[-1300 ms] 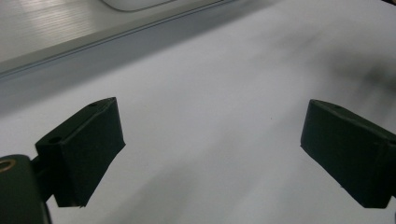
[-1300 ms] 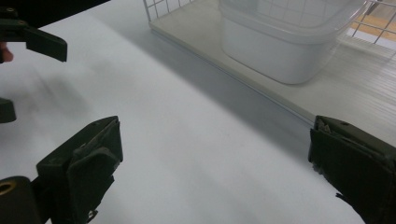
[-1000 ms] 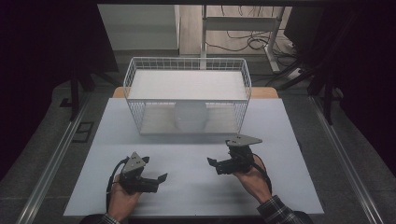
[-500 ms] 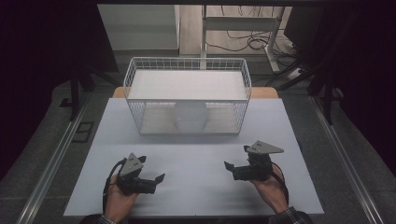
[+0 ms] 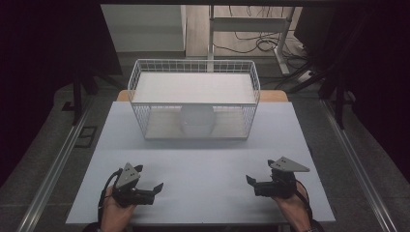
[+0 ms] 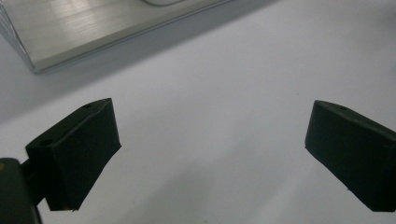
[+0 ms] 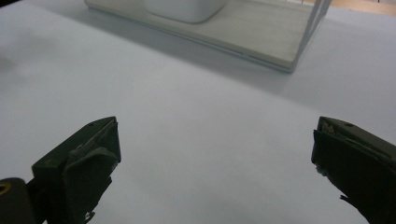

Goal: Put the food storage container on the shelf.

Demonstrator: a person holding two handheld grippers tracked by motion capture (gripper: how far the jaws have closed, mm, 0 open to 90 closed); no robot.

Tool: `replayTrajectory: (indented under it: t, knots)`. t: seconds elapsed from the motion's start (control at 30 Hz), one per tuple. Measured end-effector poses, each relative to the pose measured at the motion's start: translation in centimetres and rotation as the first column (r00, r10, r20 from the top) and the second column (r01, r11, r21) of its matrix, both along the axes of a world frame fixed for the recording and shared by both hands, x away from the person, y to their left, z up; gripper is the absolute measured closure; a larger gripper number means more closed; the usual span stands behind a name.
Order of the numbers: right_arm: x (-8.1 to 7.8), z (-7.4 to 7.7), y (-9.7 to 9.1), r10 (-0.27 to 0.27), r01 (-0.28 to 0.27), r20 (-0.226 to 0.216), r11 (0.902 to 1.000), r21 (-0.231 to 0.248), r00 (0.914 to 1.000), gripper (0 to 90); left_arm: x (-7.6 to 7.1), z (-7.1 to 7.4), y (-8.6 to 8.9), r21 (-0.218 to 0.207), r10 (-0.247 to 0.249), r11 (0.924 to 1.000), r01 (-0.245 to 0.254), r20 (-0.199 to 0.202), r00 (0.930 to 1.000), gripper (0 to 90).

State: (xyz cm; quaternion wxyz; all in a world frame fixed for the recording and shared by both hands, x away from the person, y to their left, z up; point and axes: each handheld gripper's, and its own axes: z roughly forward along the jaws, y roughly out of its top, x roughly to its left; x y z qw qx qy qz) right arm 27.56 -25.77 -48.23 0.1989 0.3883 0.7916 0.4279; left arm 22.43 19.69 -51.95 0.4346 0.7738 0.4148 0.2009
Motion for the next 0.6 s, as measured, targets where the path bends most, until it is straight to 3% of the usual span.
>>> replayTrajectory:
  t: [0.27, 0.43, 0.6]
  knots:
    - [-0.5, -1.5, -0.9, -0.031, 0.030, -0.036, 0.9989, -0.036, 0.9989, 0.2, -0.1, -0.6, 0.3, 0.024, 0.007, 0.9997, -0.006, -0.035, 0.9994, 1.2]
    - [-0.7, -2.2, -1.0, -0.039, 0.032, -0.083, 0.9962, -0.081, 0.9958, 0.0, 0.1, -1.0, 0.4, 0.034, 0.009, 0.9994, -0.006, -0.074, 0.9972, 1.0]
    - [-0.6, -2.8, -0.7, -0.034, 0.019, -0.111, 0.9908, -0.134, 0.9933, 0.0, 0.1, -0.9, 0.2, 0.037, 0.006, 0.9993, -0.003, -0.077, 0.9970, 0.6]
